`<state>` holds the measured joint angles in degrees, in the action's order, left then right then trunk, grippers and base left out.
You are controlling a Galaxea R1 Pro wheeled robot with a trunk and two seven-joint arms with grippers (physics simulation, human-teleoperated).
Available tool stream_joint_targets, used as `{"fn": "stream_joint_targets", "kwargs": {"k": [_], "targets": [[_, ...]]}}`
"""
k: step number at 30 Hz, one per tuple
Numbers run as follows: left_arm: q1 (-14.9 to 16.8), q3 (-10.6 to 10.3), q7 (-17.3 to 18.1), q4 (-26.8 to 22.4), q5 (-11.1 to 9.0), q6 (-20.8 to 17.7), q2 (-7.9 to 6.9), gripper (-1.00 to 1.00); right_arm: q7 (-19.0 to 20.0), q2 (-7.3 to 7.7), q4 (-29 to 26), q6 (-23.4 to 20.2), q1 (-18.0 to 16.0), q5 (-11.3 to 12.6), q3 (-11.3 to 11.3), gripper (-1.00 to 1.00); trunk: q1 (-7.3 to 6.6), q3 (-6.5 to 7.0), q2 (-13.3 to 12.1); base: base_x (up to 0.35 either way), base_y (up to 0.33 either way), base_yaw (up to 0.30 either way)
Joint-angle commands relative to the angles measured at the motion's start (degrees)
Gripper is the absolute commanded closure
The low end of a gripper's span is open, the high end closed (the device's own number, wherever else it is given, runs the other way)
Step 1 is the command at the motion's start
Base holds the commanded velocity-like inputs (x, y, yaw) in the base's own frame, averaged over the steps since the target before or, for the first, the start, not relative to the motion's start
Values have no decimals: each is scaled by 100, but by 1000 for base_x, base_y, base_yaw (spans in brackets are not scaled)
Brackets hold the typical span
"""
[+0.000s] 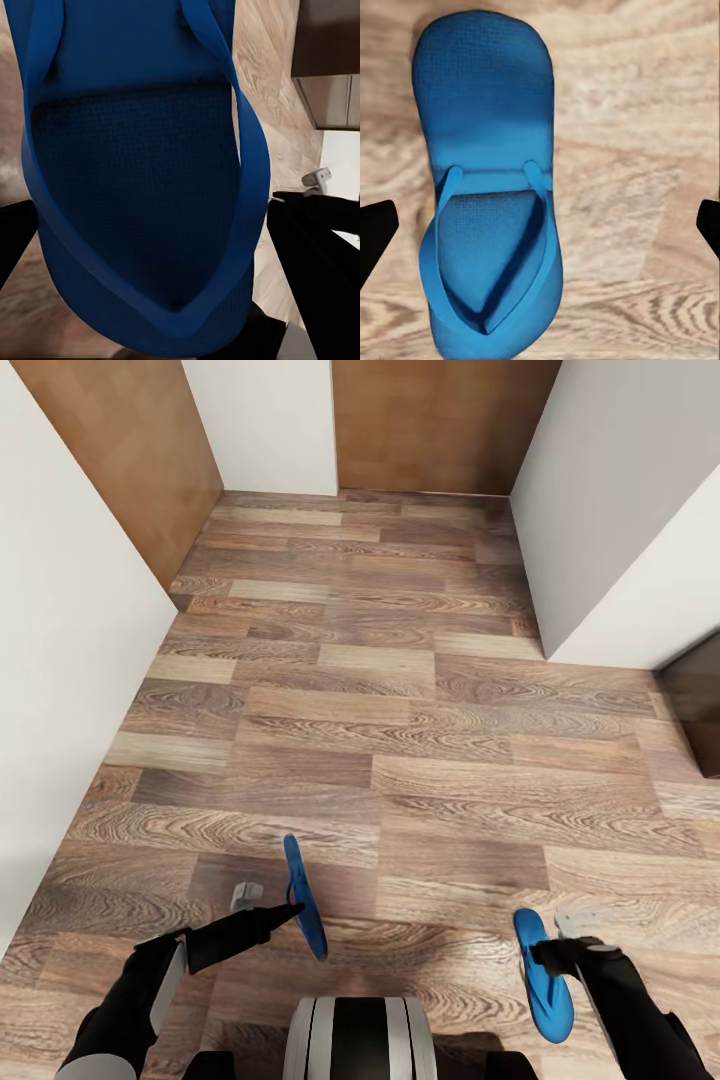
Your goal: In the bedroom, move the book from the bed onto either nightstand, and place the two sandals side by side next to the bed.
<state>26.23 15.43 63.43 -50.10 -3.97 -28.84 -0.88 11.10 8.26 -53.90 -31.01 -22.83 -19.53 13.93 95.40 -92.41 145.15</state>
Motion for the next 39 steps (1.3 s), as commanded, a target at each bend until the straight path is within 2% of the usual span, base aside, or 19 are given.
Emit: {"fn": "stream_joint_targets", "kwargs": {"k": [1, 4, 15, 33, 39], "targets": [[0, 4, 11, 13, -26, -51, 0, 100, 50, -1, 167, 39, -2, -61, 12, -100, -1, -3, 1, 0, 0, 0], [1, 4, 11, 28, -25, -51, 0, 100, 50, -6, 403, 138, -2, -55, 13, -100, -1, -3, 1, 0, 0, 0], [3, 4, 11, 35, -24, -51, 0, 100, 60, -9, 735, 202, -2, -42, 12, -100, -1, -3, 1, 0, 0, 0], [4, 11, 18, 35, -24, -51, -7, 100, 68, -9, 770, 220, -2, -58, -1, -100, -1, -3, 1, 0, 0, 0], [2, 12, 19, 35, -24, -51, -8, 100, 68, -11, 773, 433, -2, -59, -3, -100, -1, -3, 1, 0, 0, 0]]}}
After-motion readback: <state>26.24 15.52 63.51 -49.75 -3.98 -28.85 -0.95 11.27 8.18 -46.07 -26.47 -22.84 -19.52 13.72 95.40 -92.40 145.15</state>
